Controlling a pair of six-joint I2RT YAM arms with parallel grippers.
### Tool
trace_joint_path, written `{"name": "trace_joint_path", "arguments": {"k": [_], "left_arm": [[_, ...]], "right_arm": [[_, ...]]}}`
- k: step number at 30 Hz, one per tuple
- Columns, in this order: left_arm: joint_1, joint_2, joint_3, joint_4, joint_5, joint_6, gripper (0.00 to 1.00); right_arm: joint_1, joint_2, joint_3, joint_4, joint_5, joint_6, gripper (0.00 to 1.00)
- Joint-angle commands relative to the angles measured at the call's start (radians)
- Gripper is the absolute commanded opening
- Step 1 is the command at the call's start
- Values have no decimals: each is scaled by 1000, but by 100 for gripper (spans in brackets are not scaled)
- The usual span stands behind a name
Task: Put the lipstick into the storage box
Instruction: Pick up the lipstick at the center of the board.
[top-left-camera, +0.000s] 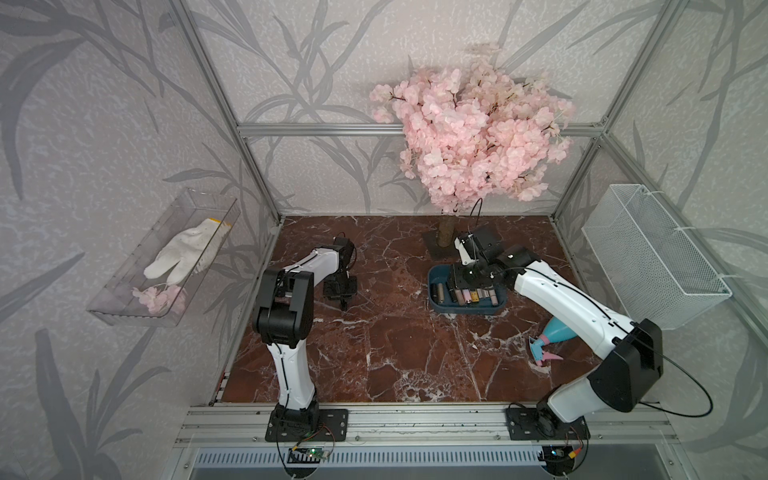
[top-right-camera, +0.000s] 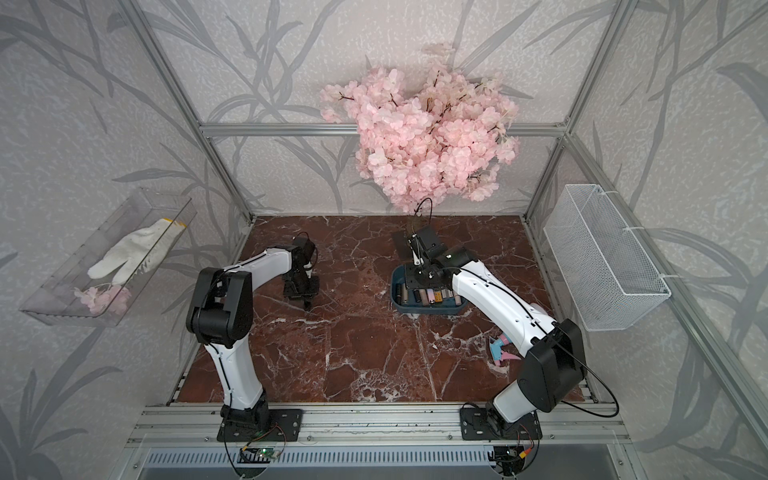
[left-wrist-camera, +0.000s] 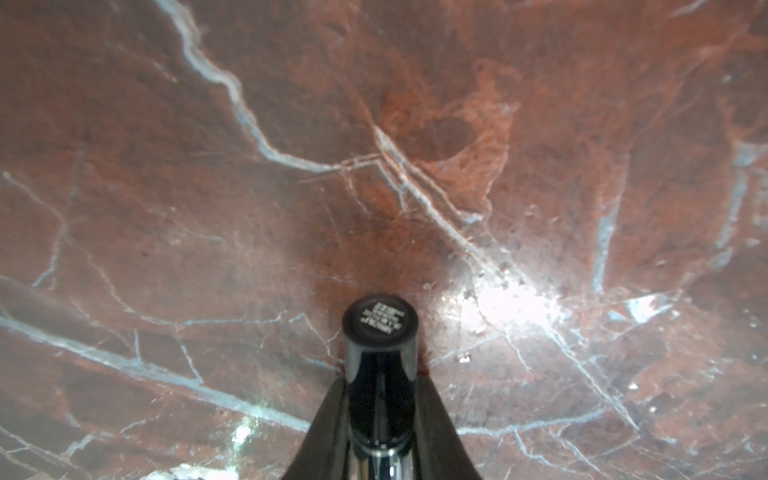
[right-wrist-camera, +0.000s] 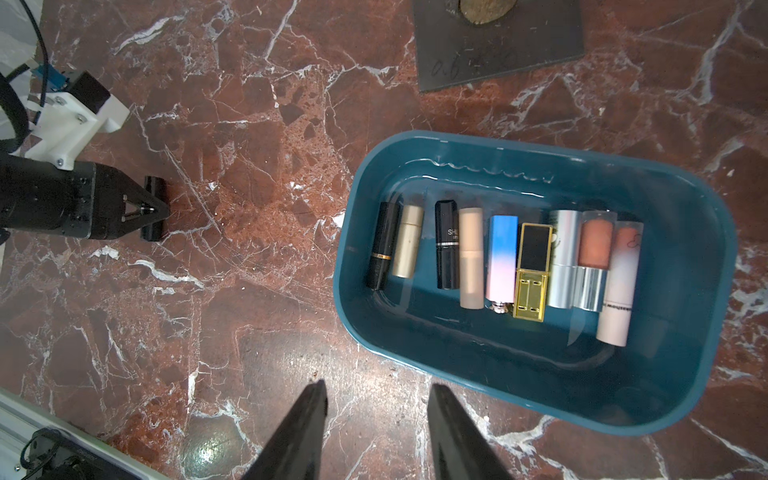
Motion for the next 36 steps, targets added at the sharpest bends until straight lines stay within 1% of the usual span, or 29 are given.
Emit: {"name": "trace_joint_path", "arguments": {"k": [1,5,10,13,16,20,25,28,32,36], "left_arm": [[6,-29,-34,-5,14,-3,18],[6,-68,-56,12,31,-3,14],[6,-131,-74,14,63,-22,14],[4,-189,-90,15,104,-47,13],[0,-259,-111,29,179,-82,13],[-18,-341,-145,65,305,-172,14],[-78,-413,-191,148,407,-312,14],[-145,-425,-191,192,440,-387,14],[-252,-409,-147,243,449,-463,14],[-331,-362,-91,312,466,-542,14]], "right_arm": [[-4,-13,7,2,-1,8,45],[-4,-24,-4,7,0,9,45],[-6,-35,-12,9,6,2,45],[-8,-41,-22,10,7,-1,45],[-14,-55,-46,18,7,-2,45],[-43,-84,-89,21,2,1,45],[-121,-142,-169,34,-18,0,45],[-173,-177,-210,35,-32,-11,45],[-237,-225,-255,27,-56,-21,45],[-266,-267,-276,15,-64,-30,45]]}}
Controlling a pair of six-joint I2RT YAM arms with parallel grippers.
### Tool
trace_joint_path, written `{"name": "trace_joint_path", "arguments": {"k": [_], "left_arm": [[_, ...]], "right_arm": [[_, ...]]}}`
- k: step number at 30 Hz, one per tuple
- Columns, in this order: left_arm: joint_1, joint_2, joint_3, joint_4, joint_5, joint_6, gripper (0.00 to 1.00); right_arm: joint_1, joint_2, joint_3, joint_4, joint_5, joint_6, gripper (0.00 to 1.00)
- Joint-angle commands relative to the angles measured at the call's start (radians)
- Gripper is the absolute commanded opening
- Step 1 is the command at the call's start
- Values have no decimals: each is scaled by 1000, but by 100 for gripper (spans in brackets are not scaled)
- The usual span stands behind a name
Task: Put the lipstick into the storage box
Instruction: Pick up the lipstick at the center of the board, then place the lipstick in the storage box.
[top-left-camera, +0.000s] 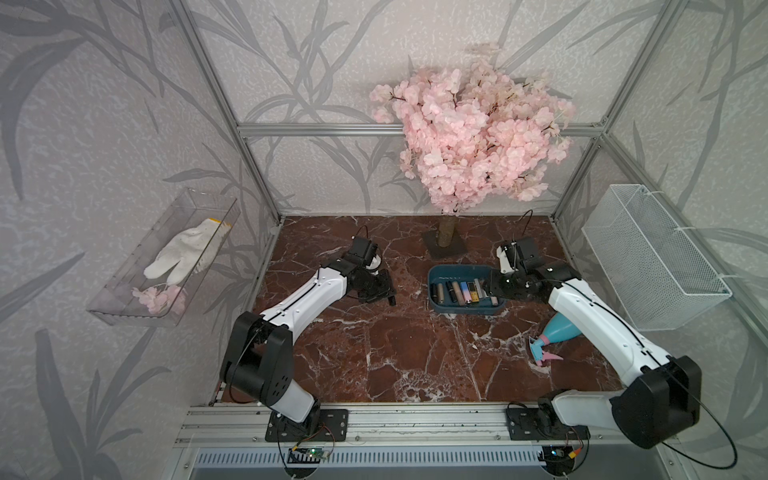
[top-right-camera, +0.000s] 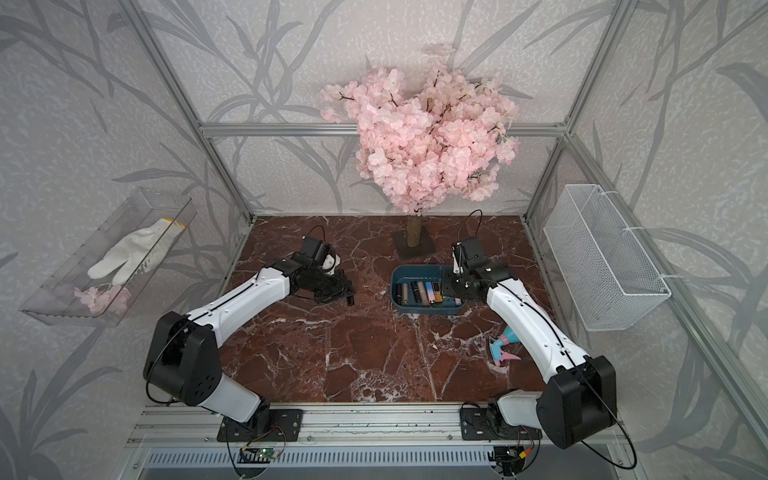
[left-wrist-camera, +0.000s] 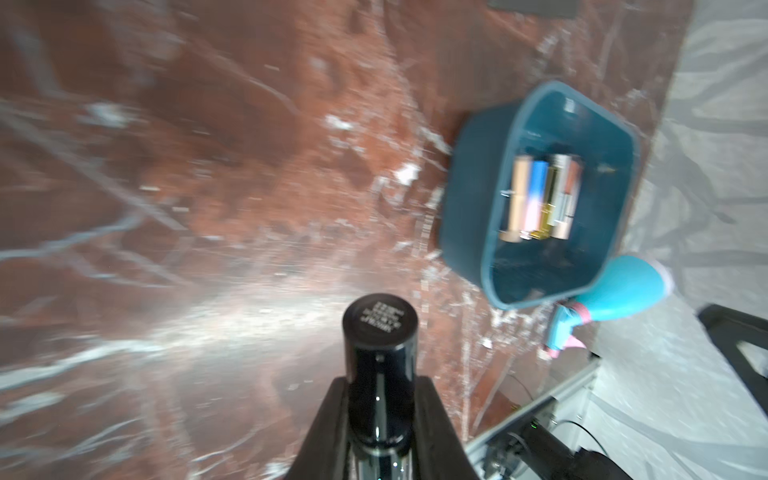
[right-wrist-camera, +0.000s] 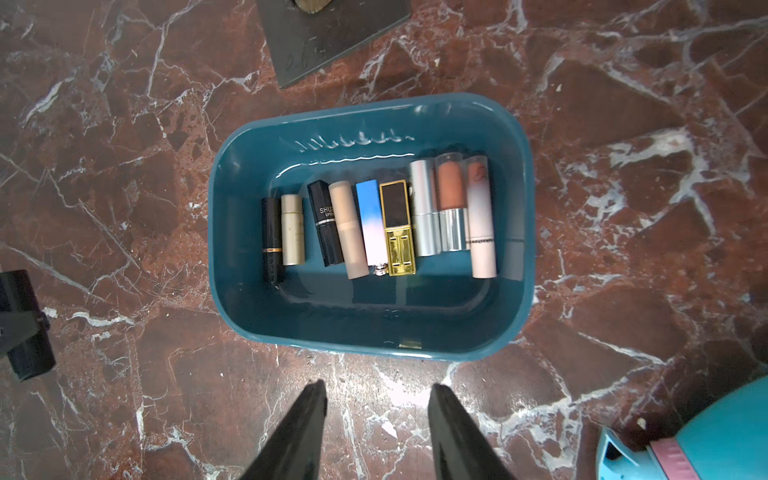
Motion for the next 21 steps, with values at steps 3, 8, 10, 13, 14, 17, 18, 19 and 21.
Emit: {"name": "trace_joint_path", "arguments": {"k": [3,8,10,13,14,17,18,19,21], "left_arm": [[-84,88,128,96,45,-108,14],[-141,223,264,81,84,-103,14],[-156,275,315,80,91,-104,14],[-175,354,390,81,108,-114,14],[-182,378,414,83,114,-117,14],[-197,451,487,68,124,-115,14],[-201,475,510,60,127,-115,14],[-205,492,528,55,127,-115,14],[-214,527,568,44,126,-114,14]], "right_arm": [[-15,-68,-20,-19,-13,-22,45],[-17,-119,-25,-39,-2,-28,46],[-16,-136,-26,-46,4,-30,45],[-19,-163,-32,-57,12,-30,45],[-19,-170,-35,-60,15,-30,46],[-20,-184,-43,-63,18,-35,46],[-20,-185,-44,-64,17,-40,46],[-22,-184,-44,-65,17,-43,46],[-24,-178,-41,-68,16,-52,46]]}}
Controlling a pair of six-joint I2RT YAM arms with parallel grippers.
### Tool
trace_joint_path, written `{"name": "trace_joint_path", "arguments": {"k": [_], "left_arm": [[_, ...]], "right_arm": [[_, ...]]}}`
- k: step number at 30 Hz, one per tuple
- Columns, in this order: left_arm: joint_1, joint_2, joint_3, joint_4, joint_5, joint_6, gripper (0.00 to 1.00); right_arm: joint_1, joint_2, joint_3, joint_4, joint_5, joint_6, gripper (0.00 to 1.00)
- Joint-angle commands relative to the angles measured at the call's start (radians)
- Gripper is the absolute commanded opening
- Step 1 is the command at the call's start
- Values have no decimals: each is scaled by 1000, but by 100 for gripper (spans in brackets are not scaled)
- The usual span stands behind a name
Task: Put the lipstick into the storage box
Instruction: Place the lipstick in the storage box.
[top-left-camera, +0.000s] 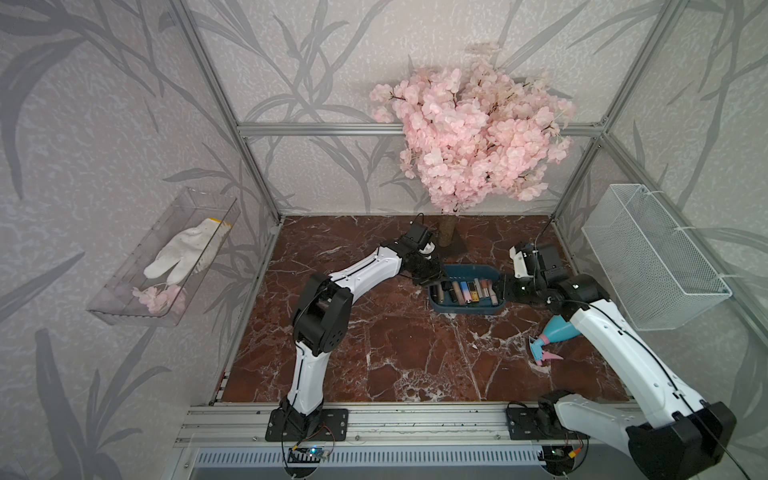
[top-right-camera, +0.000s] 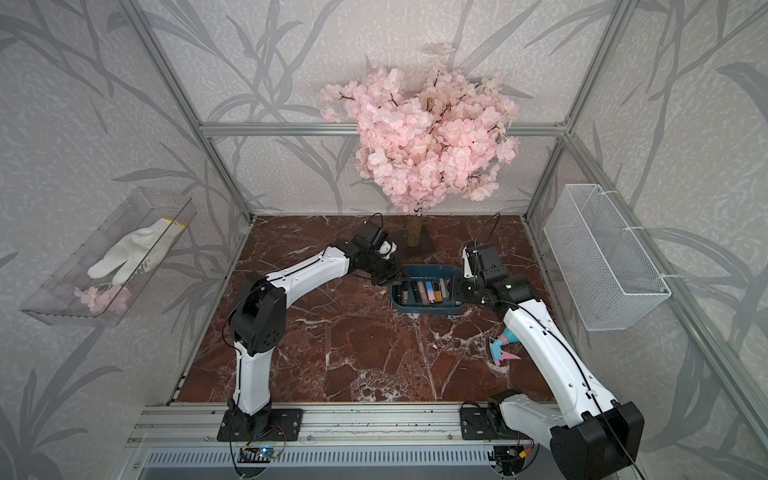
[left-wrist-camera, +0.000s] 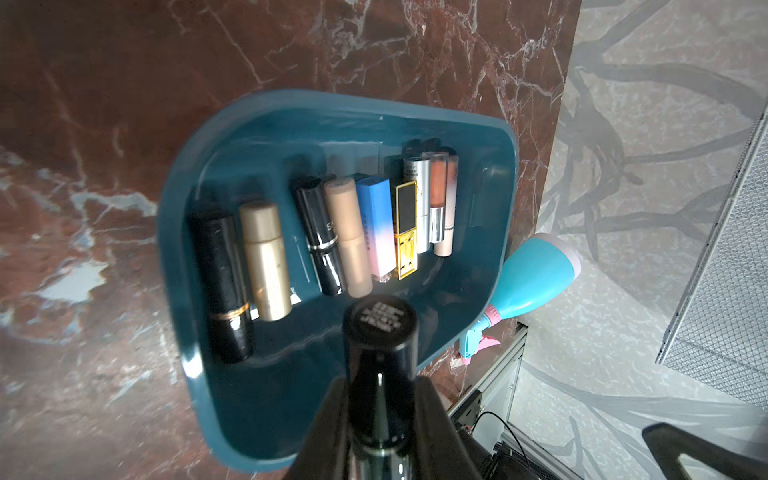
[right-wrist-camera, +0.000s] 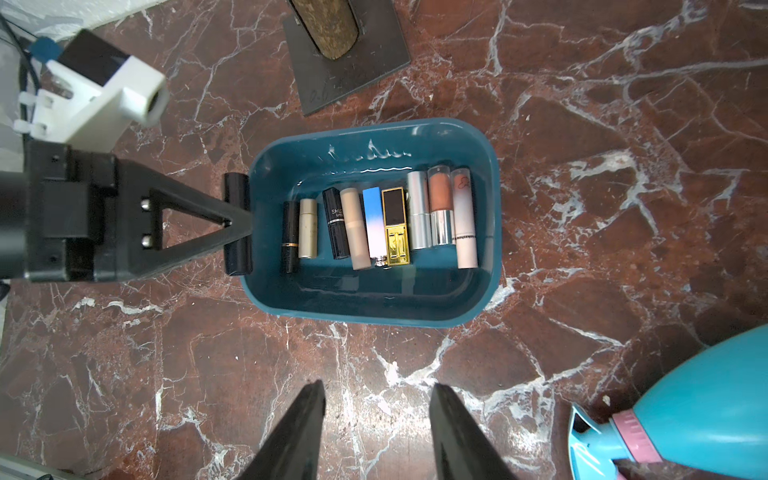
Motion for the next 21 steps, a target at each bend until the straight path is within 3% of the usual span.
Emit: {"name": "trace_joint_path", "arguments": {"k": [1,21], "left_arm": [[-18,45,74,-35,15,3,14],[-45,210,209,-186,-81,36,15]], "right_arm": [[-8,-3,-5,-27,12,-27,46],[-65,21,-21,-6,-45,-54,47]]}}
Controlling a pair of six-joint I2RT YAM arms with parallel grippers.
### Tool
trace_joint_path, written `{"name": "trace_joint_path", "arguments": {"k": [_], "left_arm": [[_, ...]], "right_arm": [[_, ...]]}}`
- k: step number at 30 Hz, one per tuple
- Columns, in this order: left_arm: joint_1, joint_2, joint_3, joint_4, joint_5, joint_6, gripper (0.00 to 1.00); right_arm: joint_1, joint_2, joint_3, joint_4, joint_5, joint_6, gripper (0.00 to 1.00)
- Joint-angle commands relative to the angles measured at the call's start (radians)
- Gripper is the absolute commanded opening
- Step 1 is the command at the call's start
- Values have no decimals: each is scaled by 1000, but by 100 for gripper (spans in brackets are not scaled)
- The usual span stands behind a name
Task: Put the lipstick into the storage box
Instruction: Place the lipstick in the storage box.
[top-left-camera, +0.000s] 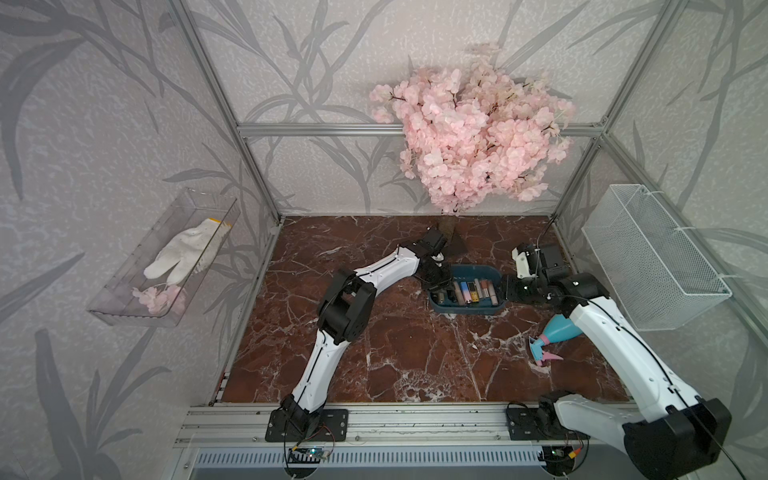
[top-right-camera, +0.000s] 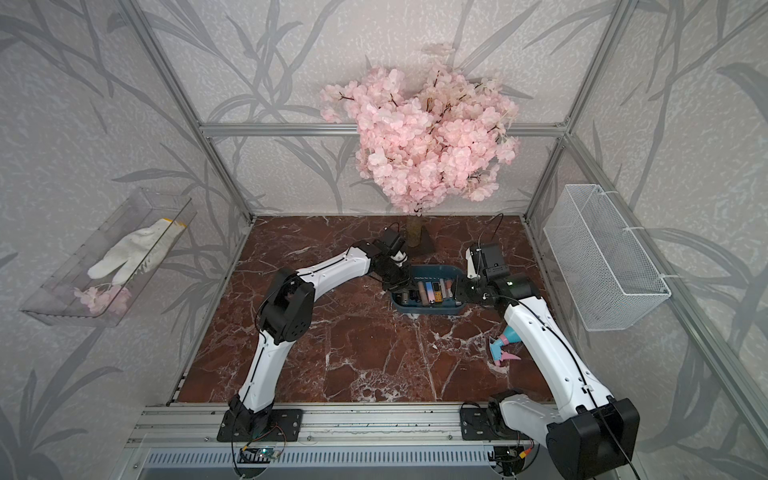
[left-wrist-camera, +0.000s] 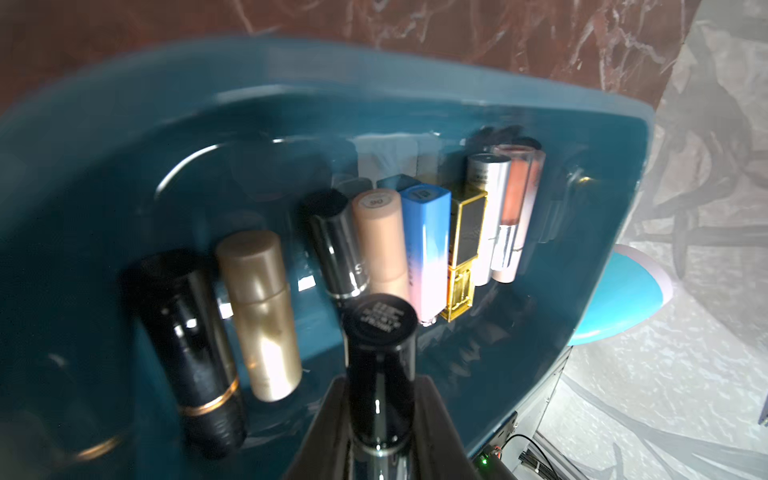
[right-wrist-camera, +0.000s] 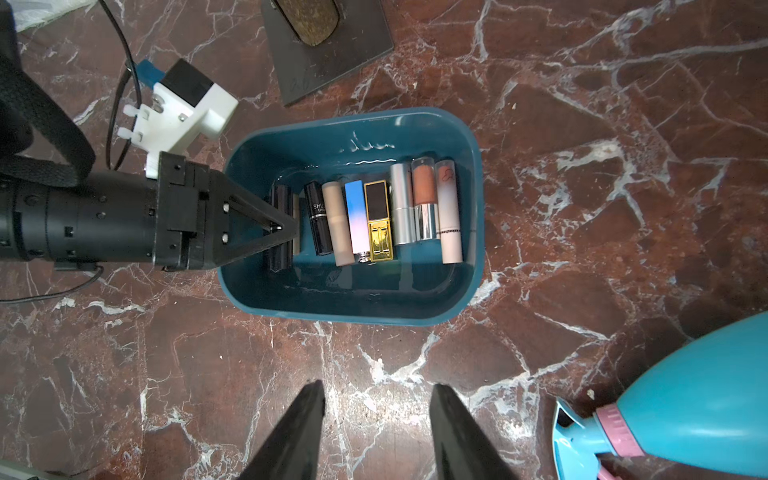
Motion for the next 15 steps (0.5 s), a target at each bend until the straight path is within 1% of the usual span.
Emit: {"name": "trace_joint_path", "arguments": {"k": [1,9,15], "left_arm": [[-4,20,31,-50,-39,16,15],[-7,58,92,-121,-79,22,16],[-4,65,102,-144,-101,29,18]], "right_arm": [[-14,1,-16,5,-18,-20,47],[-37,-6,-34,12,-37,-30,47],[-47,-9,-28,12,-40,-35,46]]}}
